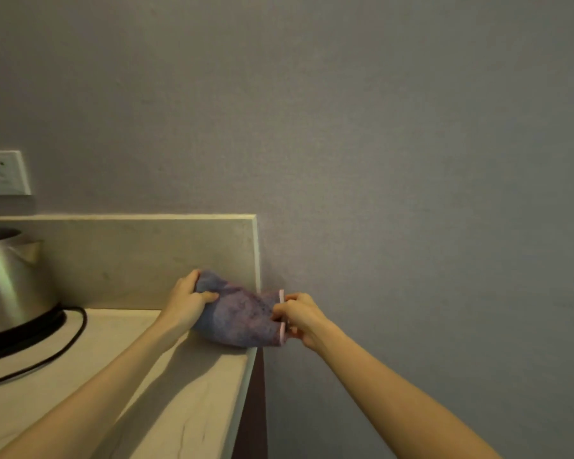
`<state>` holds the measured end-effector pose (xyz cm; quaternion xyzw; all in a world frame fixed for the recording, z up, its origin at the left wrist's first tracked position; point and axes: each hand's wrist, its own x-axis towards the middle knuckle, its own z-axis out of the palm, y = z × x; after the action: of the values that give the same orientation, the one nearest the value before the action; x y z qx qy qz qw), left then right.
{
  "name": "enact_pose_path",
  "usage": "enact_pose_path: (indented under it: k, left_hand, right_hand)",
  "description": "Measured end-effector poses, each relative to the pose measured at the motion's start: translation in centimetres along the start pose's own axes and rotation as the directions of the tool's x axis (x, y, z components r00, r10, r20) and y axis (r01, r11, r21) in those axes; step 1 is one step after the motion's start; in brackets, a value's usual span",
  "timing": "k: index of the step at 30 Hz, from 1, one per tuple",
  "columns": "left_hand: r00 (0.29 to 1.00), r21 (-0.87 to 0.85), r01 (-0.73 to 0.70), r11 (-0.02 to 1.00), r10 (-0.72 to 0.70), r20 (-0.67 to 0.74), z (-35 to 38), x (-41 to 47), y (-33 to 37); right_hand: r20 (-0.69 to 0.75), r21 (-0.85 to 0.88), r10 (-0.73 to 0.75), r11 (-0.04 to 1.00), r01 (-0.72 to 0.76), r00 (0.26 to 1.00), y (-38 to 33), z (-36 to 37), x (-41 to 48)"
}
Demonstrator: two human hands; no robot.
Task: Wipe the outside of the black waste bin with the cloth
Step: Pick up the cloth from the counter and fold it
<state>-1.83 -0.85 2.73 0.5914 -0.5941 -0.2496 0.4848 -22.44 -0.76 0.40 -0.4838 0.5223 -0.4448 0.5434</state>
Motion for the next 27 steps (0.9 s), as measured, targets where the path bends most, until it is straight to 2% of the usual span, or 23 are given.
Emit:
enact_pose_path:
  k: [6,10,13,16,21,27]
  left_hand:
    - [0.959,-0.161,-0.197,0.967,0.224,0.172,2.3,-3.4,4.8]
    - [0.909,-0.234,-0.250,0.940,0.311,0.277,3.2,-5.9,8.5]
    - [0.866,-0.214,-0.339,0.916,0.393,0.308,4.0,-7.7,10.7]
    - [0.832,-0.209,-0.369,0.906,0.422,0.361,4.5,-9.1,12.2]
    - [0.764,-0.197,-0.406,0.892,0.450,0.463,4.9,-11.6,14.0]
    - [0.672,-0.195,-0.454,0.870,0.477,0.566,5.7,-14.6,16.2]
  right_hand:
    - [0.011,-0.004,-0.026,1.000,0.026,1.000,1.0,-4.5,-3.8]
    - [0.044,-0.123,-0.023,0.992,0.029,0.999,1.6,-7.3,-7.3]
    - [0.053,-0.212,-0.020,0.977,0.031,0.998,1.7,-8.8,-9.7]
    - [0.063,-0.299,-0.069,0.950,0.085,0.996,1.1,-9.4,-11.9]
    - [0.196,-0.235,-0.173,0.947,0.218,0.965,0.2,-10.0,-15.3]
    - [0.331,-0.068,-0.154,0.980,0.186,0.931,1.0,-11.4,-19.1]
